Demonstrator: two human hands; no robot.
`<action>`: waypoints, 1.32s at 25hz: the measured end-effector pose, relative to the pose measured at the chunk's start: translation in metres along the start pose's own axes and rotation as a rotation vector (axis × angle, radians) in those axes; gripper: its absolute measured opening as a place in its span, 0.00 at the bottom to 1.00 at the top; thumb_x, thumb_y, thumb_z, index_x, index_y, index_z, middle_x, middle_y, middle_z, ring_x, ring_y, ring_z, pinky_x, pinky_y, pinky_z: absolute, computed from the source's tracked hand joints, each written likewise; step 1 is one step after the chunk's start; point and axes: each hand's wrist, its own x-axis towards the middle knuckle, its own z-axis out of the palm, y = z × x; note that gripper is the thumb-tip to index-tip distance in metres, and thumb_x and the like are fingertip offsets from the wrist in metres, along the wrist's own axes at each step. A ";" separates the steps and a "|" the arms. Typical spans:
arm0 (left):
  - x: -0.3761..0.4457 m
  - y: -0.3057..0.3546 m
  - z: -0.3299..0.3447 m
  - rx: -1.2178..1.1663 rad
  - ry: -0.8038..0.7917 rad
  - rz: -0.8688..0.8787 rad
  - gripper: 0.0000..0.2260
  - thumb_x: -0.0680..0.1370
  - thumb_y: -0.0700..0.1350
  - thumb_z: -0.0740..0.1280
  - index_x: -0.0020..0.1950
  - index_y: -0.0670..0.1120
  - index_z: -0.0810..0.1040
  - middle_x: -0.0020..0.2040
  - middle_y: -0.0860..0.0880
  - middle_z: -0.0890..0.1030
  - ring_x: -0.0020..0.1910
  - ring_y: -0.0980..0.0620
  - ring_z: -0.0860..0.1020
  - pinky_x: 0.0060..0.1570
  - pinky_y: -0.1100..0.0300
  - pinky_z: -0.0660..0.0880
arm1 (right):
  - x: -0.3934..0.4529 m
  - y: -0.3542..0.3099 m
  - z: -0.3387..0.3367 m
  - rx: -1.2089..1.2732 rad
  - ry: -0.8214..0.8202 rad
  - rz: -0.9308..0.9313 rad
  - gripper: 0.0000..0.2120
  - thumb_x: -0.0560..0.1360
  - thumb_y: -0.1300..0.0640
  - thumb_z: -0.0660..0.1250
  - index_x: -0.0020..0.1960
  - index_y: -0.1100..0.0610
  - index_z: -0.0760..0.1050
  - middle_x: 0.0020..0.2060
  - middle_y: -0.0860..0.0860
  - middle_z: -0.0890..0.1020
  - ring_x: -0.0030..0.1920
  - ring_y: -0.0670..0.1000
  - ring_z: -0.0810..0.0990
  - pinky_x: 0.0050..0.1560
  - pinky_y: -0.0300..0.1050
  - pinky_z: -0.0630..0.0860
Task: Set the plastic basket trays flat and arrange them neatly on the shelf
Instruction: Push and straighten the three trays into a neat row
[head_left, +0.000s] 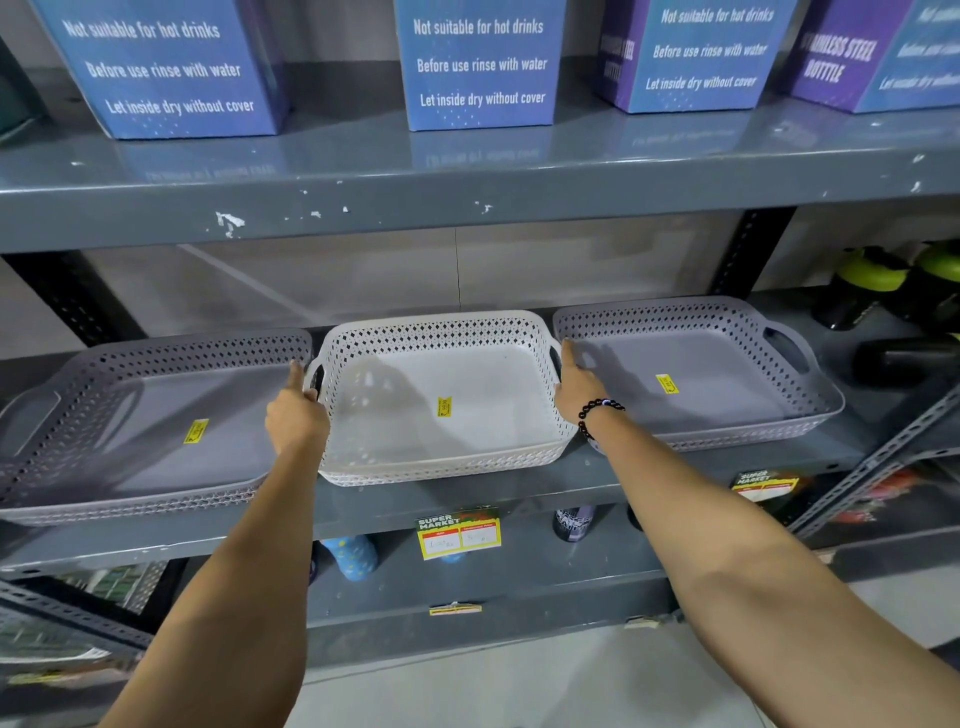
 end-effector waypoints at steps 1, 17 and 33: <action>-0.001 0.000 0.000 -0.003 0.008 0.005 0.23 0.81 0.36 0.54 0.76 0.52 0.62 0.58 0.33 0.79 0.56 0.35 0.77 0.52 0.46 0.74 | -0.001 -0.001 0.001 -0.009 -0.003 -0.013 0.37 0.78 0.69 0.55 0.78 0.56 0.36 0.29 0.54 0.69 0.28 0.51 0.69 0.26 0.44 0.67; -0.013 -0.001 0.001 -0.011 0.020 0.030 0.24 0.80 0.32 0.52 0.73 0.50 0.68 0.60 0.34 0.79 0.54 0.35 0.78 0.52 0.48 0.76 | -0.005 0.003 -0.004 -0.031 0.019 0.021 0.34 0.77 0.64 0.55 0.78 0.53 0.44 0.64 0.68 0.72 0.29 0.48 0.58 0.59 0.54 0.71; -0.032 -0.002 -0.002 -0.027 0.035 0.005 0.24 0.80 0.32 0.52 0.73 0.52 0.68 0.61 0.37 0.79 0.50 0.37 0.80 0.51 0.48 0.79 | -0.017 0.013 0.001 -0.039 0.006 -0.014 0.39 0.76 0.71 0.55 0.78 0.54 0.38 0.29 0.51 0.61 0.27 0.47 0.62 0.24 0.39 0.56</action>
